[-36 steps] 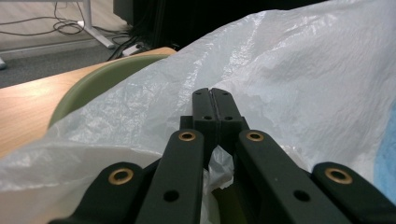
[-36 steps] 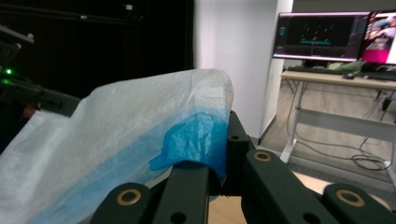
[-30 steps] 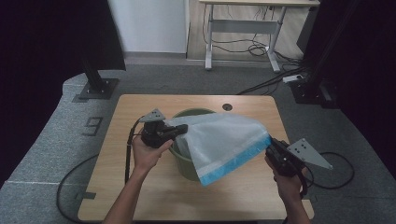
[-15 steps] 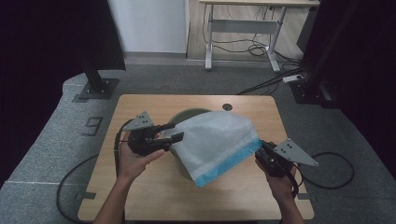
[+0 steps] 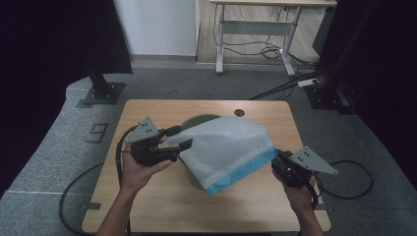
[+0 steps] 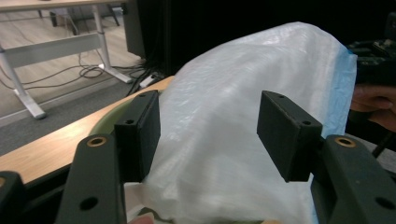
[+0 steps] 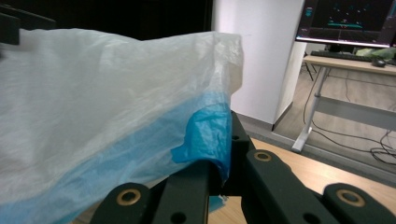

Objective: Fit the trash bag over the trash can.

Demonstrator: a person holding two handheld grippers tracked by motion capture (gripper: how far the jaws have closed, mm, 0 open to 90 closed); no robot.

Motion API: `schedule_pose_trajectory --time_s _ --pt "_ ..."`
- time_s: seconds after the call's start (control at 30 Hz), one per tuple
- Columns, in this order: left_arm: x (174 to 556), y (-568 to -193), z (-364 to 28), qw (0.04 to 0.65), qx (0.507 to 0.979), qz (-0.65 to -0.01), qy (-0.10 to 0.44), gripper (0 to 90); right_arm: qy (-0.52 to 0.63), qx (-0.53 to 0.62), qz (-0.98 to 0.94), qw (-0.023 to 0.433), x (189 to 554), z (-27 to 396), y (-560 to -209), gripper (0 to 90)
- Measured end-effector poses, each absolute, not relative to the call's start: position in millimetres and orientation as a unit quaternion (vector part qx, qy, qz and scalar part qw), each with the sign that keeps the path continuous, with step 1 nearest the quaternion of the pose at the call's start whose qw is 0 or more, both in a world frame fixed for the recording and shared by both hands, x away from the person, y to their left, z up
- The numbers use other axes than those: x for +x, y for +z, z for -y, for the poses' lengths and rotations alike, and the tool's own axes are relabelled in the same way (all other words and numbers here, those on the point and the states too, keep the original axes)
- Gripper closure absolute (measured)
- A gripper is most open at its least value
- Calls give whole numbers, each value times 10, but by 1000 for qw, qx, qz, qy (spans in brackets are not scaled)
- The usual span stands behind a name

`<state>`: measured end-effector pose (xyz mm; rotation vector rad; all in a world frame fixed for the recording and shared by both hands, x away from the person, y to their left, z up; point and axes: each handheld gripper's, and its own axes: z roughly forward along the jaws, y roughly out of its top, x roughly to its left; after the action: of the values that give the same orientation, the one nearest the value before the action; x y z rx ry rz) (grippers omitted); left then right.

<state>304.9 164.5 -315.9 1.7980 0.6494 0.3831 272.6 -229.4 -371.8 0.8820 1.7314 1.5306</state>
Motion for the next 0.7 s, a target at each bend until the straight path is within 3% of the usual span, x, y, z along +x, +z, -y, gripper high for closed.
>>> schedule_pose_trajectory --time_s 0.2,0.7 --pt "3044 -3136 -1606 562 765 -271 158 399 580 347 -662 324 2727 2363 -3784 886" --pt "3070 -3286 -959 519 814 -229 127 363 586 313 -685 301 2705 1981 -3843 887"
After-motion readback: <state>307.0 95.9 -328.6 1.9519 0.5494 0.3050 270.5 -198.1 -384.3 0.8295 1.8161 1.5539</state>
